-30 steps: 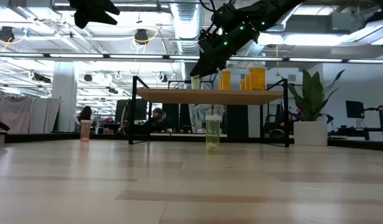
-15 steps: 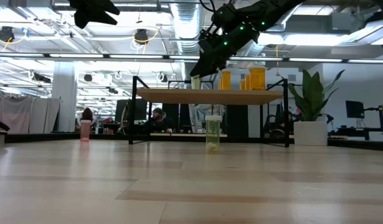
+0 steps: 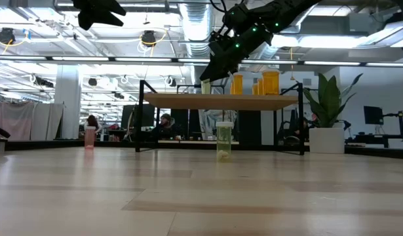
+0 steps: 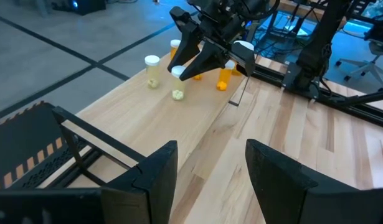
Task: Pick and place medicine bottles onto shelf by color
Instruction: Put the bottom yellow pill bottle on the shelf aligned with the other small yellow pill bottle
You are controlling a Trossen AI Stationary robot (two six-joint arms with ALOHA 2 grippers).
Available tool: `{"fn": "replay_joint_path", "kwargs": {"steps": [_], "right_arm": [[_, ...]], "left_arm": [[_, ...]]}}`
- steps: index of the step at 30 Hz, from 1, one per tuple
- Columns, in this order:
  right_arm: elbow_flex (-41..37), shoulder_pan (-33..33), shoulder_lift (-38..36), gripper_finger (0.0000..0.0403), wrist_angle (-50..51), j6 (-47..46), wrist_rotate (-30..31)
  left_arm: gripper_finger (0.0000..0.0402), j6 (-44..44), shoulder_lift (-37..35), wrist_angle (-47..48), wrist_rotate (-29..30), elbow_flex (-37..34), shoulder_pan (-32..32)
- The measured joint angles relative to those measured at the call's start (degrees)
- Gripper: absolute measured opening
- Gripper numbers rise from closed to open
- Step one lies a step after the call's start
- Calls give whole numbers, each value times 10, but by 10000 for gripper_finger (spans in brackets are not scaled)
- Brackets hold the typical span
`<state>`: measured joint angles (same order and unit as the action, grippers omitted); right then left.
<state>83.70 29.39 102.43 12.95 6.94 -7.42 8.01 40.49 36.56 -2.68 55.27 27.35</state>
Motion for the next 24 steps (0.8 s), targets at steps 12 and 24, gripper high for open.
{"fn": "replay_joint_path", "kwargs": {"steps": [12,24], "right_arm": [[0,0,0,144,0,-3,0],[0,0,0,154,0,-5,0]], "left_arm": [[176,-1,0,0,0,0,0],[176,-2,0,0,-12,0,0]]}}
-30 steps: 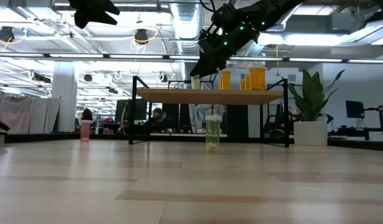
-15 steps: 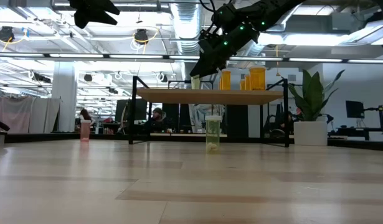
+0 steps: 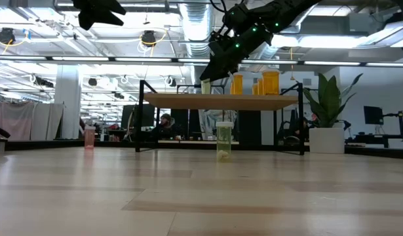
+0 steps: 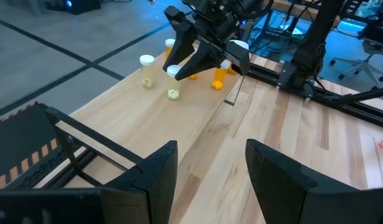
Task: Pick and place medicine bottles onto shelf by color
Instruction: Put the bottom yellow pill bottle on the shelf aligned with the other small yellow pill bottle, then put the yellow pill bottle on the shelf aligned with the other small yellow pill bottles
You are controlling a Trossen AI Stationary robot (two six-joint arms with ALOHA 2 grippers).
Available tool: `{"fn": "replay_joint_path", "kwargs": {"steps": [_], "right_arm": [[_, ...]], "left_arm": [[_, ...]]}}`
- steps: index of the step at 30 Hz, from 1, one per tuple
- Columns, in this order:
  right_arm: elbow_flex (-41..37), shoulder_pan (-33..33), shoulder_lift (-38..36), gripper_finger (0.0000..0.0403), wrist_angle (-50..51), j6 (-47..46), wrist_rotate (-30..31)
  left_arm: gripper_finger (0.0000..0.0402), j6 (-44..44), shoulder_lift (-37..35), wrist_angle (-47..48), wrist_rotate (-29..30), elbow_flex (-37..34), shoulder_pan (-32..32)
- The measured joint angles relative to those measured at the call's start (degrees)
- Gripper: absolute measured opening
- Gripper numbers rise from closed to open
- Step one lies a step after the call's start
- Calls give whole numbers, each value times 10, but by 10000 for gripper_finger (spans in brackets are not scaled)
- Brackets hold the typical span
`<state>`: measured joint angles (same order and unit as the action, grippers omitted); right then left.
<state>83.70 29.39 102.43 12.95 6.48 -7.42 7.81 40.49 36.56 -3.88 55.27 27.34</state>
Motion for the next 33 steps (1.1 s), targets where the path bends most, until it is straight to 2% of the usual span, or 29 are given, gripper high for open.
{"fn": "replay_joint_path", "kwargs": {"steps": [22,29,33], "right_arm": [[6,-4,-4,214,8,0,0],[99,-19,-19,234,167,1,-2],[156,-56,-45,233,272,13,-9]], "left_arm": [[176,-1,0,0,-14,0,0],[176,-8,0,0,-32,0,0],[176,-24,0,4,-58,0,0]]}}
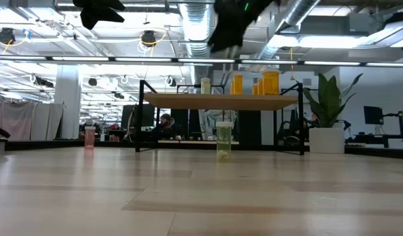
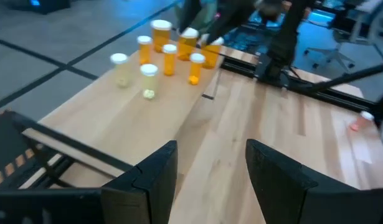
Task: Pick and place medicine bottles onto shelf by color
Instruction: Put the yellow pill bottle on the shelf aligned with the other small yellow pill bottles
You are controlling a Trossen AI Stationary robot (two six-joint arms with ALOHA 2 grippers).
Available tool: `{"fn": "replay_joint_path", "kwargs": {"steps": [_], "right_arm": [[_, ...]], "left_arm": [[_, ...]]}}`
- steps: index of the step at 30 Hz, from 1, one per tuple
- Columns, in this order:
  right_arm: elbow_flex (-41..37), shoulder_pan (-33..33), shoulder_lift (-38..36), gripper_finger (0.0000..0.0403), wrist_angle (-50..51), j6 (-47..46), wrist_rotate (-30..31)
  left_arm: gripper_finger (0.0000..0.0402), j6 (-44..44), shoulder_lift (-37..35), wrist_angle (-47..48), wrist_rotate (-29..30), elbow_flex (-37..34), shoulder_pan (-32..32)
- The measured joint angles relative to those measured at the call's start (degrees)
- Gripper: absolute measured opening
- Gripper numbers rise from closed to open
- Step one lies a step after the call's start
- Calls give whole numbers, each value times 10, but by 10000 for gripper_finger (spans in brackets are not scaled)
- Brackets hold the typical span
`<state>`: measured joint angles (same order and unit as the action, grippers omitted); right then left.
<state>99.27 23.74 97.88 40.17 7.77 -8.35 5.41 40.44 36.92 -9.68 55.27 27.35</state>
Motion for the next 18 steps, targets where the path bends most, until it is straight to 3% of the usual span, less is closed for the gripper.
{"fn": "replay_joint_path", "kwargs": {"steps": [6,10,15,18], "right_arm": [[19,-96,-65,227,150,-70,-3],[-39,-187,-120,226,215,-196,13],[-175,-335,-187,225,145,-369,119],[-244,-399,-201,225,51,-411,190]], "left_arm": [[176,-14,0,12,-41,0,0],[176,-26,0,18,-75,0,0],[176,-28,0,18,-88,0,0],[176,-15,0,22,-92,0,0]]}}
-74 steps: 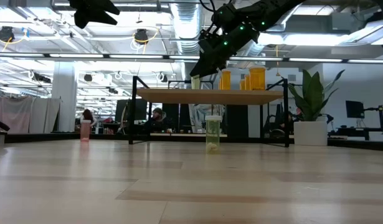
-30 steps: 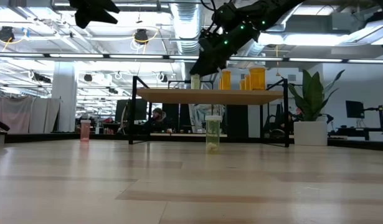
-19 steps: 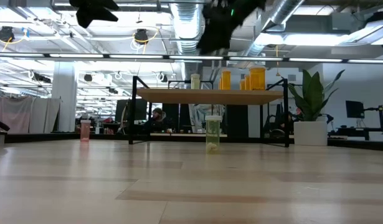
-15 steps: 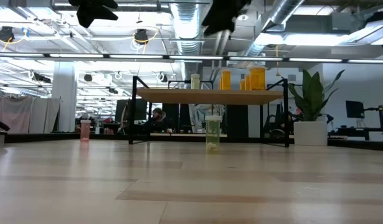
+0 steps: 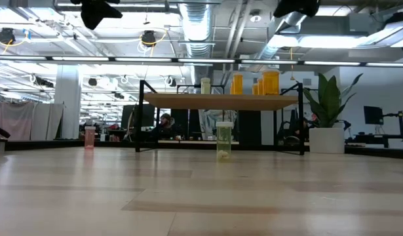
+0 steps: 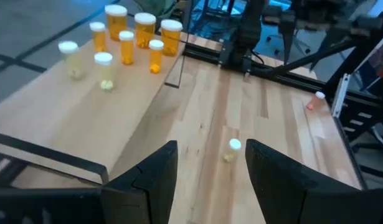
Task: Pick and place medicine bottles onto shelf by color
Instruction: Put the yellow pill bottle on the shelf aligned with the other small yellow pill bottles
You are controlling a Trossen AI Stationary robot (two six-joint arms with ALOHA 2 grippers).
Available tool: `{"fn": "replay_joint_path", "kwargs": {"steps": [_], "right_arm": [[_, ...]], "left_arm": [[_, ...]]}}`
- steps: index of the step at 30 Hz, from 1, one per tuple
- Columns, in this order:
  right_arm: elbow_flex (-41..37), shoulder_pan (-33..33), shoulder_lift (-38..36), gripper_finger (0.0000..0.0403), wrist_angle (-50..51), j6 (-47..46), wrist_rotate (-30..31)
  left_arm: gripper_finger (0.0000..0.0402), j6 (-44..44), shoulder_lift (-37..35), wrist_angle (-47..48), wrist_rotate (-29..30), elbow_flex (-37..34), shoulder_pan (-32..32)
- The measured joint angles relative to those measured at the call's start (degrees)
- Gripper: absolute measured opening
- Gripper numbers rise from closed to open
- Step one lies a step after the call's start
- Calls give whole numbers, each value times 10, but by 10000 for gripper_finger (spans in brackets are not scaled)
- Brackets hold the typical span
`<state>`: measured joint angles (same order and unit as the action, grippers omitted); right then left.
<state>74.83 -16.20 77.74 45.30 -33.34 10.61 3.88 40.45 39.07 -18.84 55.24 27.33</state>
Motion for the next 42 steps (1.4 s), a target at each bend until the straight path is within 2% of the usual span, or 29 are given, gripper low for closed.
{"fn": "replay_joint_path", "kwargs": {"steps": [4,7,9,14,19,24,29,34,42], "right_arm": [[-41,-41,16,225,-66,-7,47],[-58,-45,42,227,-74,3,62],[-65,-43,63,234,-99,36,65],[-119,-23,102,260,-252,146,58],[-195,20,99,280,-356,137,6],[-269,36,61,286,-461,101,34],[-277,42,86,286,-506,158,61],[-276,67,120,286,-533,155,58],[-276,80,171,286,-560,171,6]], "left_arm": [[176,32,0,11,-2,0,0],[176,65,0,9,1,0,0],[176,86,0,6,8,0,0],[176,121,0,6,28,0,0],[176,112,0,14,27,0,0],[176,75,0,15,30,0,0],[176,63,0,16,30,0,0],[176,53,0,16,29,0,0],[176,39,0,15,29,0,0]]}}
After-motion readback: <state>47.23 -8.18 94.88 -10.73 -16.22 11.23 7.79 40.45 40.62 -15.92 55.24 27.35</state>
